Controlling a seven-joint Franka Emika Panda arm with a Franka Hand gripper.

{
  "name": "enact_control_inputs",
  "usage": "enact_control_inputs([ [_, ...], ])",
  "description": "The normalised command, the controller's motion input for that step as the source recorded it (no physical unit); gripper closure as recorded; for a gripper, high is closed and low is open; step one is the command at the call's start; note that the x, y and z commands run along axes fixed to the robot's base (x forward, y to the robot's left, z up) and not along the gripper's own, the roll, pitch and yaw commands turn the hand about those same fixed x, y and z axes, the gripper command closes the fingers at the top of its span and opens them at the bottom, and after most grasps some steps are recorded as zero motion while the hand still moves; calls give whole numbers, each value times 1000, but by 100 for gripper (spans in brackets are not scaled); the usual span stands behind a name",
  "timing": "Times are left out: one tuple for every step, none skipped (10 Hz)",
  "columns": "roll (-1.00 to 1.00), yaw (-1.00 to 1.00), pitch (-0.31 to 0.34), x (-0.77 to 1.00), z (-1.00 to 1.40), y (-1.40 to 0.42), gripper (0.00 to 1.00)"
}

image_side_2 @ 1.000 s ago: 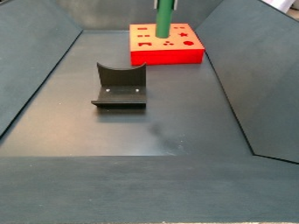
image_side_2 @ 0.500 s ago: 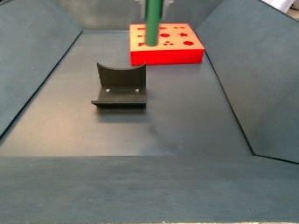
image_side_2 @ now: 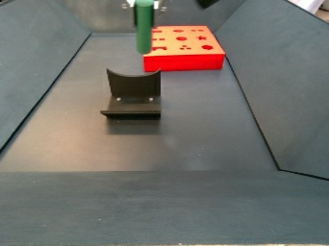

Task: Pick up the round object. Move up. Place the round object on the fixture. Regrasp the round object. Move to above the board. Insert the round object.
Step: Place the round object on the fixture.

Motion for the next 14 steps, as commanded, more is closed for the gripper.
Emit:
enact_control_inputs([
  [-1000,-65,84,383,-9,61,100],
  [-1000,-83,98,254,-9,55,100],
  [-826,-97,92,92,-8,50,100],
  [-647,-104,51,28,3,48,100],
  [-459,-107,19,21,-2,38,100],
  [-295,-98,10,34,-6,23,100],
  [-1000,-50,218,119,-1000,129,100],
  [-1000,-65,214,125,-1000,138,100],
  [-935,-107,224,137,-1000,138,100],
  [-736,-147,196,145,-1000,135,100],
  [-573,-179,147,146,-1000,136,100],
  [-398,-196,99,149,-1000,137,100],
  [-226,-193,44,161,-1000,128,100],
  [-166,-185,14,153,-948,130,100],
])
